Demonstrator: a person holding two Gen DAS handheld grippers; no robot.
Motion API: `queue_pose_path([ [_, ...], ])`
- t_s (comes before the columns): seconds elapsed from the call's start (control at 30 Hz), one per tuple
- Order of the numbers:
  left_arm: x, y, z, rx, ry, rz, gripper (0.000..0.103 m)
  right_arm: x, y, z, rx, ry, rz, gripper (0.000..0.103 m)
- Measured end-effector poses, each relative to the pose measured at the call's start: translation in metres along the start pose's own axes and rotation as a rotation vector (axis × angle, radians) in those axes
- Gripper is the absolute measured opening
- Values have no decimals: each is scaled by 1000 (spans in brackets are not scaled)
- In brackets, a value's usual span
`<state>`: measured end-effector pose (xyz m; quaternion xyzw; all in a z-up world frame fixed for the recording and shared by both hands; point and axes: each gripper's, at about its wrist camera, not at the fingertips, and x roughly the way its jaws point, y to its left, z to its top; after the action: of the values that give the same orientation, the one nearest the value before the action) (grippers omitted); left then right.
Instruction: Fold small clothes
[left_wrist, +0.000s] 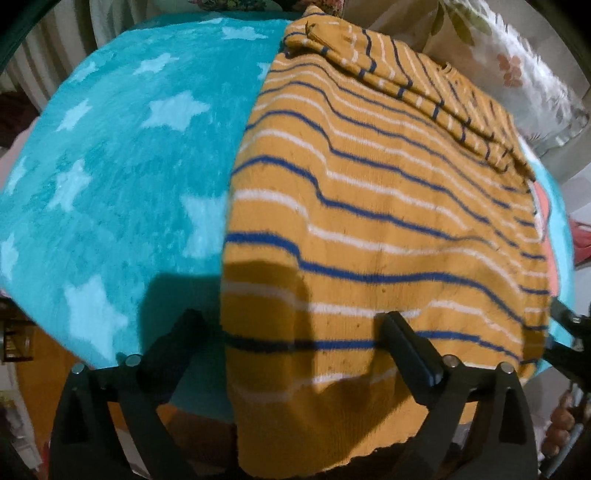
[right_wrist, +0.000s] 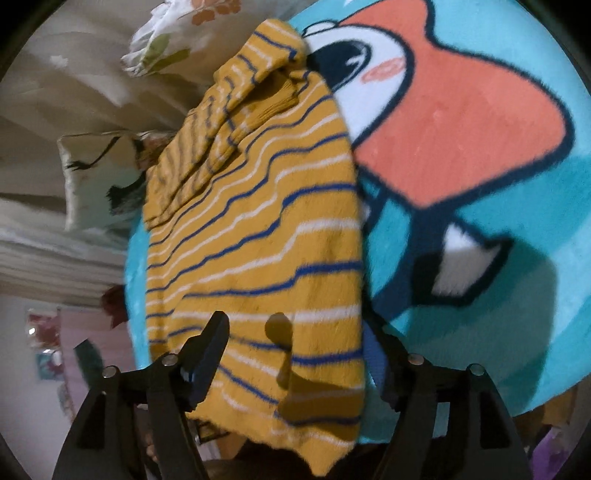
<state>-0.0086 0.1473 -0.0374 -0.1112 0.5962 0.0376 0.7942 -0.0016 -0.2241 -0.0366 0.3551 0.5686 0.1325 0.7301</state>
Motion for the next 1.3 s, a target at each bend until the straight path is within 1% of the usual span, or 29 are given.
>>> queue_pose_path([
  [0.1, 3, -3, -5, -23, -11, 39, 103, 3, -1, -6, -6, 26, 43, 77],
  [0.13, 3, -3, -6, -31, -12, 45, 103, 4, -1, -8, -2, 32, 57, 80],
  [0.2, 3, -3, -8, -48, -17, 59, 103, 7, -3, -11, 6, 50, 100, 81],
  [0.4, 5, -3, -13, -58, -9, 76, 103, 9, -4, -17, -16, 82, 143, 81],
  [0.57, 4, -7, -18, -51, -3, 74, 103, 10, -2, -20, -49, 99, 146, 82],
  [0.73, 2, -13, -30, -38, 4, 68, 103, 21, 16, -29, -134, 160, 142, 82],
  [0.8, 1, -16, -38, -12, 18, 71, 103, 25, 23, -33, -171, 176, 130, 82],
  [0.83, 0, -16, -41, -5, 21, 68, 103, 26, 28, -36, -197, 172, 107, 82],
  [0.9, -3, -19, -46, 1, 20, 54, 97, 27, 33, -38, -223, 169, 82, 82],
  [0.93, -7, -21, -49, 4, 9, 49, 84, 27, 34, -39, -231, 165, 72, 81],
  [0.97, -14, -21, -52, 6, -3, 39, 65, 27, 35, -39, -235, 163, 64, 80],
  [1.0, -17, -21, -53, 4, -11, 24, 54, 27, 35, -39, -238, 161, 55, 76],
  [1.03, -22, -18, -55, -13, -10, -28, 31, 27, 34, -39, -239, 157, 37, 67],
  [1.07, -23, -14, -56, -40, 0, -78, 12, 27, 33, -38, -239, 156, 27, 59],
  [1.1, -23, -10, -56, -70, 13, -122, 12, 28, 30, -37, -235, 163, 12, 39],
  [1.13, -23, -4, -58, -106, 24, -160, 12, 30, 26, -36, -225, 172, -4, 23],
  [1.23, -27, 10, -63, -187, 24, -243, 11, 27, 18, -32, -205, 184, 8, 13],
  [1.3, -32, 19, -63, -219, 16, -280, 11, 20, 17, -32, -221, 185, 22, 11],
])
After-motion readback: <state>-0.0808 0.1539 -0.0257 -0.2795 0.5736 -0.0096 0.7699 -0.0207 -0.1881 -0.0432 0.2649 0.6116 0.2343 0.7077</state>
